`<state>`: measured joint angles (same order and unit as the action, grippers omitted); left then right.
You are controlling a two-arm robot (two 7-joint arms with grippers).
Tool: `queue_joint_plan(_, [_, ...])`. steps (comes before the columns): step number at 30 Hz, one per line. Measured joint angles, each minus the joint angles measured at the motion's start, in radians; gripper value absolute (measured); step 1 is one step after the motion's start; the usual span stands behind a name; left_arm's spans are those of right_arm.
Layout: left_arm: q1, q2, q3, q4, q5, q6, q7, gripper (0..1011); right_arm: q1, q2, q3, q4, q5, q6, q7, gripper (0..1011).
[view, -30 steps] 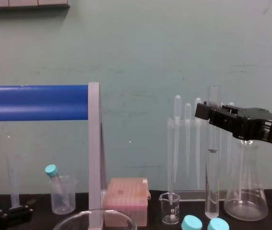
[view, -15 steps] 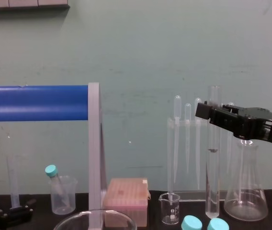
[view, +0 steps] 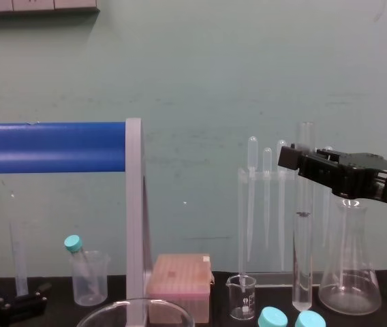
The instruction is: Hold the test tube with one hand and immerse one end into the beaker, then return it to the test tube rack.
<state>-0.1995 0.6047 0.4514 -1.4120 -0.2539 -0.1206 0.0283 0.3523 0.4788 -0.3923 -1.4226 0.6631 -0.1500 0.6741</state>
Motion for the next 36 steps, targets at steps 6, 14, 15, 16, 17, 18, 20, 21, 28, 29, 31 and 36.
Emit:
queue_joint_plan(6, [0.000,0.000,0.000,0.000,0.000,0.000,0.000,1000,0.000,0.000,0.000,0.000,0.000,0.000,0.000,225])
queue_joint_plan(14, [0.000,0.000,0.000,0.000,0.000,0.000,0.000,1000,0.002,0.000,-0.001,0.000,0.001,0.001,0.004,225])
queue_joint_plan(15, [0.000,0.000,0.000,0.000,0.000,0.000,0.000,1000,0.008,0.000,-0.004,0.000,0.005,0.001,0.015,226])
queue_joint_plan(16, [0.000,0.000,0.000,0.000,0.000,0.000,0.000,1000,0.012,0.000,-0.005,0.000,0.007,0.001,0.022,225])
queue_joint_plan(17, [0.000,0.000,0.000,0.000,0.000,0.000,0.000,1000,0.020,-0.003,-0.008,0.000,0.014,-0.001,0.036,225])
queue_joint_plan(18, [0.000,0.000,0.000,0.000,0.000,0.000,0.000,1000,0.026,-0.005,-0.011,0.000,0.018,-0.003,0.046,225])
queue_joint_plan(20, [0.000,0.000,0.000,0.000,0.000,0.000,0.000,1000,0.040,-0.010,-0.019,0.000,0.028,-0.006,0.070,225])
queue_joint_plan(21, [0.000,0.000,0.000,0.000,0.000,0.000,0.000,1000,0.057,-0.018,-0.029,0.001,0.042,-0.007,0.099,225])
queue_joint_plan(28, [0.000,0.000,0.000,0.000,0.000,0.000,0.000,1000,0.134,-0.065,-0.099,0.025,0.097,0.008,0.225,225])
queue_joint_plan(29, [0.000,0.000,0.000,0.000,0.000,0.000,0.000,1000,0.143,-0.071,-0.108,0.028,0.101,0.010,0.238,225])
queue_joint_plan(31, [0.000,0.000,0.000,0.000,0.000,0.000,0.000,1000,0.165,-0.085,-0.133,0.041,0.110,0.017,0.271,225])
queue_joint_plan(36, [0.000,0.000,0.000,0.000,0.000,0.000,0.000,1000,0.206,-0.110,-0.181,0.069,0.116,0.027,0.323,225])
